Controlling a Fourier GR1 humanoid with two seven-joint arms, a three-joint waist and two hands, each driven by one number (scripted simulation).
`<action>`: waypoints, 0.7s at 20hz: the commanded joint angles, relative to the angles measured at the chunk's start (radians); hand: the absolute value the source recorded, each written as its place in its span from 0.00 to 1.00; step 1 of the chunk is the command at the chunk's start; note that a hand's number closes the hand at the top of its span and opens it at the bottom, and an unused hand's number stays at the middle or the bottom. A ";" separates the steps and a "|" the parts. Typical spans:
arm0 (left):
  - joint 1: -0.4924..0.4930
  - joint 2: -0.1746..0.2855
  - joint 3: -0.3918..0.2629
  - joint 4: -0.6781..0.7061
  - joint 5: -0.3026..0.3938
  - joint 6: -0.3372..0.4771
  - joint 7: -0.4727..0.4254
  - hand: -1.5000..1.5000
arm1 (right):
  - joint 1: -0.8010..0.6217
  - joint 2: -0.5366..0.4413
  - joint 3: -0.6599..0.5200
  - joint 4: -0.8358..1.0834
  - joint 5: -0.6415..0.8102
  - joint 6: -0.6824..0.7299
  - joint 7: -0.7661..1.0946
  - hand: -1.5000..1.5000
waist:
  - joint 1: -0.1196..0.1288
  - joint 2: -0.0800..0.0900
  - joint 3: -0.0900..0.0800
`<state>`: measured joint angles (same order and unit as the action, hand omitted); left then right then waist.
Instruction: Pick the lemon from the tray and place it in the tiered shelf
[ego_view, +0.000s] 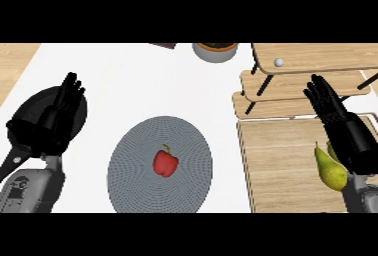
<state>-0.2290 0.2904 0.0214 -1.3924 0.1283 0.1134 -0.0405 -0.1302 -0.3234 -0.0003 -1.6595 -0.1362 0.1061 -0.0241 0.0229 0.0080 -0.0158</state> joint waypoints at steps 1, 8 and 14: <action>-0.002 -0.005 -0.008 0.007 -0.014 -0.009 0.009 0.50 | -0.006 -0.040 -0.067 0.082 -0.088 0.139 -0.144 0.00 | -0.022 -0.007 0.017; 0.000 -0.033 -0.093 -0.001 -0.046 -0.035 -0.004 0.50 | 0.011 0.123 -0.097 0.204 -0.587 0.427 -0.218 1.00 | 0.014 0.040 0.067; 0.004 -0.076 -0.177 0.009 -0.099 -0.032 0.004 0.50 | -0.097 -0.100 -0.464 0.545 -0.315 0.245 -0.555 0.00 | 0.013 0.024 0.028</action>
<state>-0.2203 0.2346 -0.1165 -1.3908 0.0484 0.0884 -0.0372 -0.1821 -0.4323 -0.3526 -1.3034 -0.3985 0.3446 -0.4460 0.0148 0.0271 0.0126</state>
